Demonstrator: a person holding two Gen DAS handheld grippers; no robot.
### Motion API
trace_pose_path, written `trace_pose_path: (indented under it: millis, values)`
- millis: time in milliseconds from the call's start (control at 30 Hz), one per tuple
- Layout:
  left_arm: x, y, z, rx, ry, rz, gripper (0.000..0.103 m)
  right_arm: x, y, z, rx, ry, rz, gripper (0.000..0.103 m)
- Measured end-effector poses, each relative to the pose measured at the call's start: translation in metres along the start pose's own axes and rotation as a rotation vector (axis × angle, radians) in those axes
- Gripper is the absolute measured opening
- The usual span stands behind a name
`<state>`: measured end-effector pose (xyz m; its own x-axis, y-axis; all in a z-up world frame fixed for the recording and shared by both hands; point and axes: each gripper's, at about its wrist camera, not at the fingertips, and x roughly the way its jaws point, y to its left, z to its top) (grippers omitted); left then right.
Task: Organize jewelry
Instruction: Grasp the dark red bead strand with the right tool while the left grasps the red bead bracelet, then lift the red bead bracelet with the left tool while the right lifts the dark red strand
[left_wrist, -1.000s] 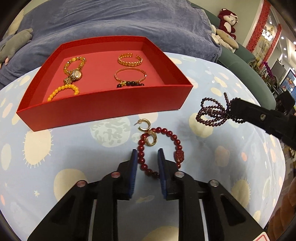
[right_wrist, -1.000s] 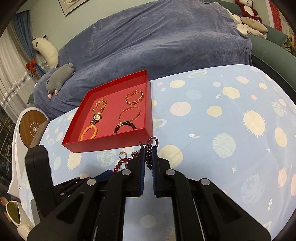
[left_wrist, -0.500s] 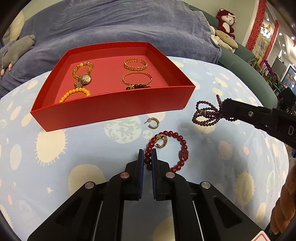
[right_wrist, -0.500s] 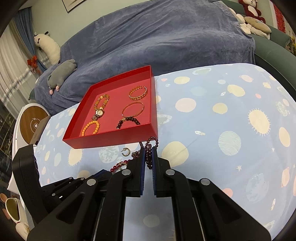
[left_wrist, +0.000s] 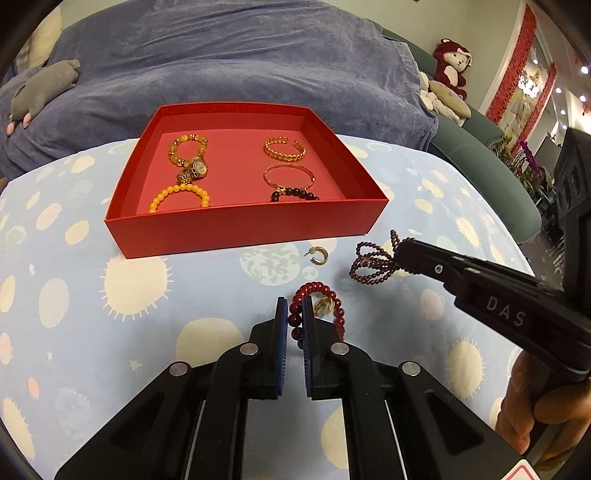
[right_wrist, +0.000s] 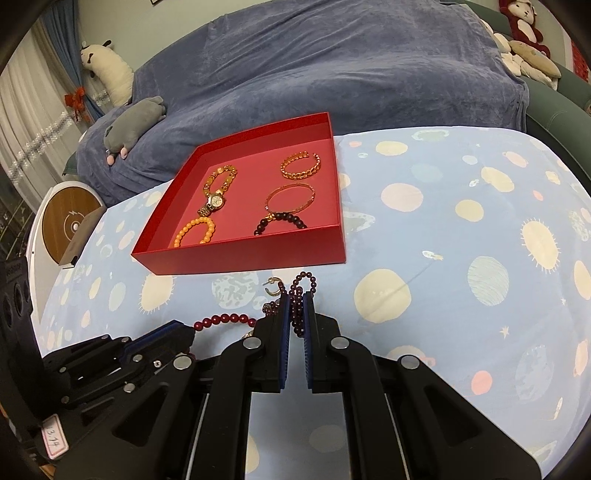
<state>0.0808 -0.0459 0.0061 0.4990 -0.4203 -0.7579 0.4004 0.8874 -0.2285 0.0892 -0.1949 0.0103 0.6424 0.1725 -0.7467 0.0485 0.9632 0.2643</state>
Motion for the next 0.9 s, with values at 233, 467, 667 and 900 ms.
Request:
trace_pose_path:
  millis: [233, 467, 667, 900]
  values:
    - [-0.006, 0.018, 0.002, -0.026, -0.002, 0.035, 0.006, 0.006, 0.004, -0.004, -0.009, 0.021, 0.007, 0.007]
    - [0.017, 0.040, -0.007, -0.078, 0.090, 0.078, 0.006, 0.014, 0.015, -0.010, -0.043, 0.057, 0.023, 0.007]
    - [0.022, 0.044, -0.010, -0.101, 0.094, 0.106, 0.034, 0.024, 0.019, -0.017, -0.061, 0.104, 0.024, 0.007]
    - [0.028, 0.035, -0.012, -0.036, 0.061, 0.147, 0.039, 0.034, 0.020, -0.022, -0.065, 0.146, -0.001, 0.016]
